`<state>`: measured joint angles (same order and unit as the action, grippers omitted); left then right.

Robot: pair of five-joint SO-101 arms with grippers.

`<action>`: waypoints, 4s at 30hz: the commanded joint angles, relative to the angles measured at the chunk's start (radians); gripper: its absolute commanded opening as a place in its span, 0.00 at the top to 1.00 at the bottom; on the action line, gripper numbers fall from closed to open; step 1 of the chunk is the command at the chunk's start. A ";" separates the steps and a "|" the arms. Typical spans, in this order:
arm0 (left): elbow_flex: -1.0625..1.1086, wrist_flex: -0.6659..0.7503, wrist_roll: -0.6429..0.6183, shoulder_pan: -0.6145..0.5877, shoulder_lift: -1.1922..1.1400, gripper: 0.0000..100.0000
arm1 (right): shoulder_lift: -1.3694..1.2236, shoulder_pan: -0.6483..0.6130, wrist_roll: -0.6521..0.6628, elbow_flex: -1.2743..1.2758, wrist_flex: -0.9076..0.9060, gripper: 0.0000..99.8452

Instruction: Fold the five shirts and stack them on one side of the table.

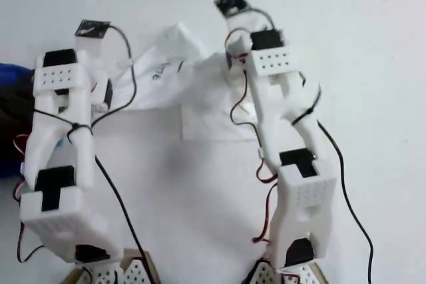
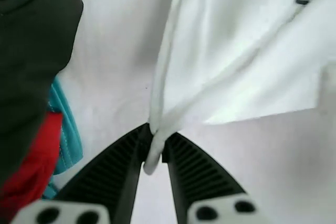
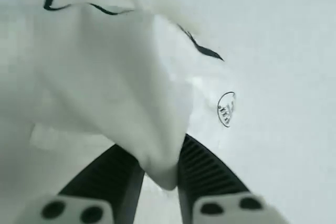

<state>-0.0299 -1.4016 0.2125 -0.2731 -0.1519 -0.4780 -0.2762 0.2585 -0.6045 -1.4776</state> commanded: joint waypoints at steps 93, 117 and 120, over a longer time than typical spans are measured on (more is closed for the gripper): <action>0.570 0.460 -0.002 -0.103 0.239 0.98 | -0.097 0.117 0.069 0.068 -0.076 0.69; 0.570 0.460 -0.002 -0.103 0.245 0.98 | -0.314 -0.001 0.071 0.060 0.087 0.76; 0.570 0.459 -0.002 -0.101 0.245 0.98 | -0.302 0.007 0.066 0.051 0.084 0.86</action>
<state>0.5516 -0.9551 0.2140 -0.3636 0.0813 -0.7802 -0.2900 0.3322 -0.5263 -1.4162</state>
